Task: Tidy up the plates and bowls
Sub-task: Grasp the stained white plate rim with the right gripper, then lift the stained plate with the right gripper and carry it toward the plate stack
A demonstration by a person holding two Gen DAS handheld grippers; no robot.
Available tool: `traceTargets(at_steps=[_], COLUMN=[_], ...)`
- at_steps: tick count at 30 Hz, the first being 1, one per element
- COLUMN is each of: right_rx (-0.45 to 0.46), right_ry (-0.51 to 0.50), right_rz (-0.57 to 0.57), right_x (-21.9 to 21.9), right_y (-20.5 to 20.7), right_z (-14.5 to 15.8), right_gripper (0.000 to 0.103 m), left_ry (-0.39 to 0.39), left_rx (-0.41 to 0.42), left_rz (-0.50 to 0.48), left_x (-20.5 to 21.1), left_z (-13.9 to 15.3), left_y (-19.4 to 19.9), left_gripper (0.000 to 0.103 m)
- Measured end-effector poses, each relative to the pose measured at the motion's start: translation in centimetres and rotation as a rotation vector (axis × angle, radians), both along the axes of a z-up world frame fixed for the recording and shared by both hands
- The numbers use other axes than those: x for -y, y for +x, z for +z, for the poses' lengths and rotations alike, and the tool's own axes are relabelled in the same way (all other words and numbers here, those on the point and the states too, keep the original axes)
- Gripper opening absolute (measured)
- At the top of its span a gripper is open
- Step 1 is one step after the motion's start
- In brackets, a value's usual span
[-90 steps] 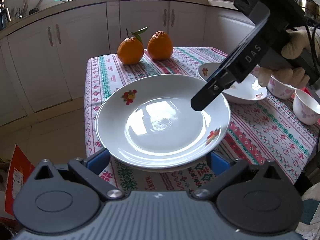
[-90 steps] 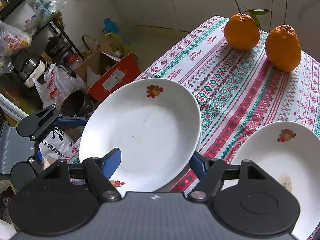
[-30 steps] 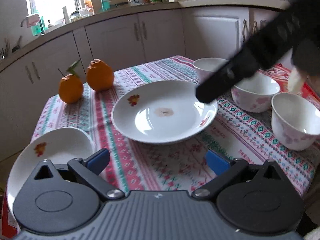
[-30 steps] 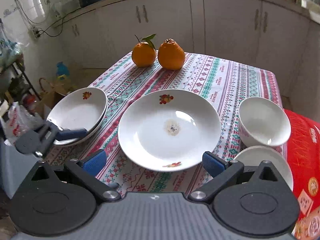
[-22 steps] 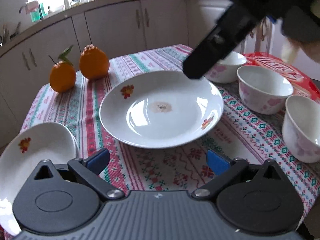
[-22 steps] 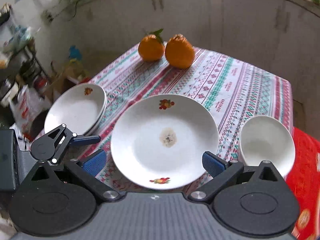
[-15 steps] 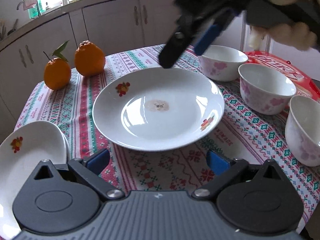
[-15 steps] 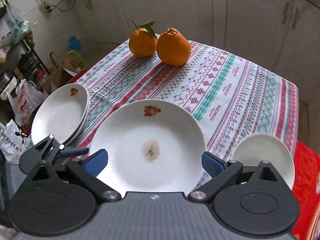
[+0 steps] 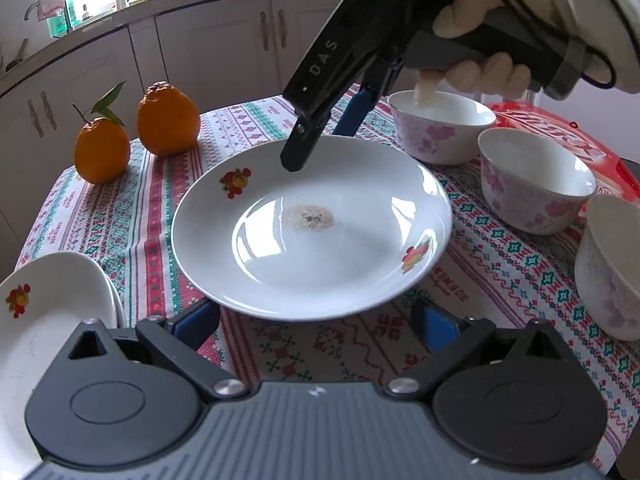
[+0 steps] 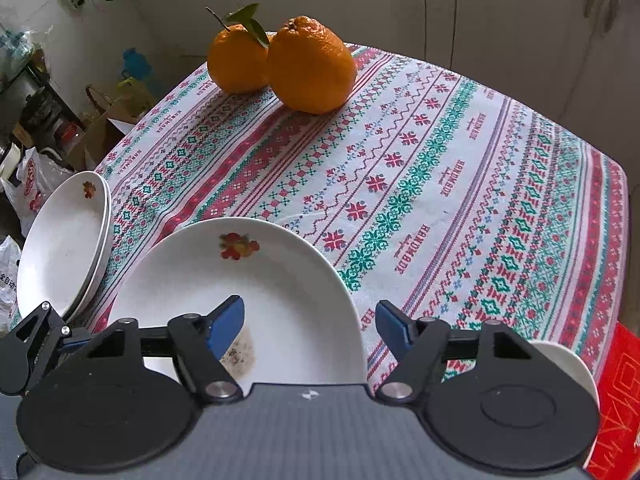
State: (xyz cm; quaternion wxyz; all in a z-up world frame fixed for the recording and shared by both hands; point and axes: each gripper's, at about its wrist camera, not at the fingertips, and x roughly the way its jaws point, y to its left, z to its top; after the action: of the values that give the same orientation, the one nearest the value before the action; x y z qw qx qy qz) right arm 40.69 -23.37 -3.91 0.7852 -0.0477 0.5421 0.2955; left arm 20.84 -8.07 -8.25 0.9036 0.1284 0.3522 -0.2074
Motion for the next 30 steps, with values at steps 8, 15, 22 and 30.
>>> traceTargets(at_steps=[8, 15, 22, 30], right_rx=[-0.044, -0.058, -0.052, -0.071], right_ry=[0.033, 0.056, 0.065, 0.108], right_rz=[0.027, 0.025, 0.027, -0.001], right_x=[-0.3, -0.3, -0.2, 0.4], right_y=[0.9, 1.1, 0.9, 0.4], right_z=[-1.2, -1.6, -1.5, -1.3], right_gripper=[0.065, 0.064, 0.064, 0.065], left_ry=[-0.011, -0.012, -0.007, -0.009], left_rx=[0.002, 0.006, 0.012, 0.007], left_rz=[0.009, 0.011, 0.010, -0.007], left_x=[-0.2, -0.3, -0.2, -0.4], left_z=[0.0, 0.0, -0.1, 0.1], left_y=[0.5, 0.7, 0.7, 0.4], left_gripper=[0.101, 0.101, 0.101, 0.101])
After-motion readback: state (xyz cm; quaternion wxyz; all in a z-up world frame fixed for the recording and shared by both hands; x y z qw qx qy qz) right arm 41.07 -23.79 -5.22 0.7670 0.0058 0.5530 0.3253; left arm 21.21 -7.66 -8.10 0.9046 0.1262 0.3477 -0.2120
